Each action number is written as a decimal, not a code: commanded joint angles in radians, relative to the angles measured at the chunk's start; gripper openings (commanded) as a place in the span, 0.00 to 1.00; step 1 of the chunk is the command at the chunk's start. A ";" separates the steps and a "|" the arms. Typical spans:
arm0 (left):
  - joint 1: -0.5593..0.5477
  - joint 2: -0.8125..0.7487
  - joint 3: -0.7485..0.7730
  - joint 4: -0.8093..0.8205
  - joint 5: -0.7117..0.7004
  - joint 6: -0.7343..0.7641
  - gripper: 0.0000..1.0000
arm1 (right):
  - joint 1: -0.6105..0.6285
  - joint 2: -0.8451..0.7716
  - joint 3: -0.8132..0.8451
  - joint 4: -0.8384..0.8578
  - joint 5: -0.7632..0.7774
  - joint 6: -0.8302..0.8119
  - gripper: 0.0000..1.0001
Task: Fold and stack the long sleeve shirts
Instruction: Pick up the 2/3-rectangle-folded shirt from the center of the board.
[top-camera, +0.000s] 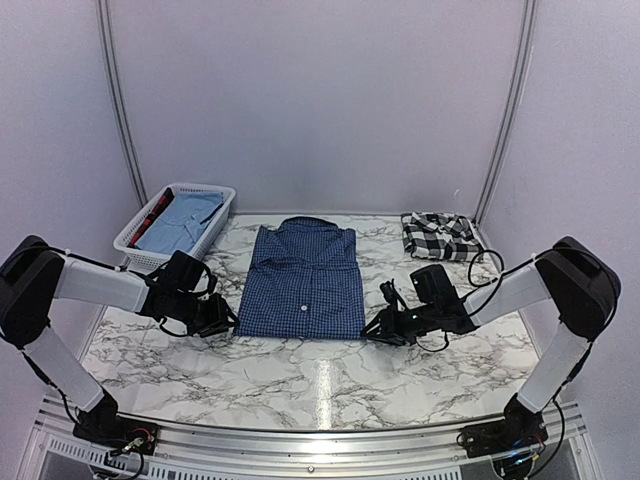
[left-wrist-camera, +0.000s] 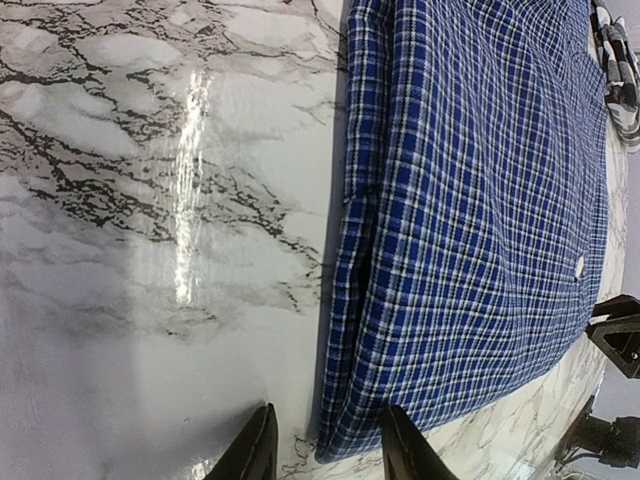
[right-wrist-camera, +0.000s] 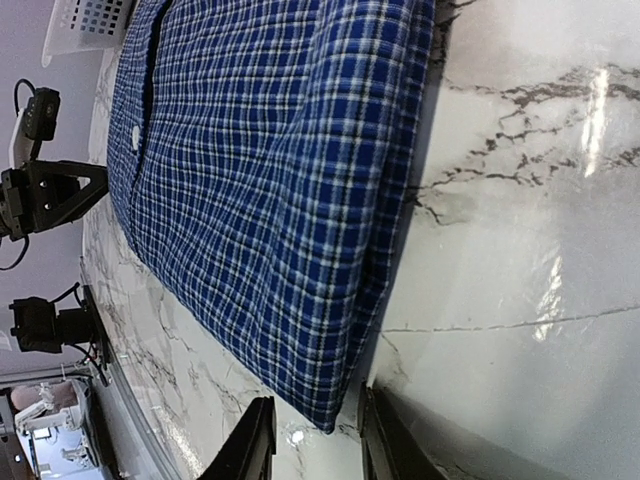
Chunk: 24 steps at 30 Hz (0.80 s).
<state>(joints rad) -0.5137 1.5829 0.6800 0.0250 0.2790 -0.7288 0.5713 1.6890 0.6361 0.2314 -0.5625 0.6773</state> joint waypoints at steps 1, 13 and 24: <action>-0.006 0.005 -0.036 -0.069 0.005 -0.009 0.36 | 0.016 0.014 -0.026 0.017 0.033 0.051 0.29; -0.024 0.017 -0.046 -0.047 0.014 -0.027 0.35 | 0.024 0.031 -0.028 0.060 0.012 0.084 0.25; -0.032 0.006 -0.067 -0.058 0.008 -0.044 0.31 | 0.031 0.034 -0.030 0.077 0.005 0.096 0.18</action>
<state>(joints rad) -0.5365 1.5810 0.6579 0.0589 0.2871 -0.7601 0.5922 1.7042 0.6102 0.3058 -0.5568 0.7673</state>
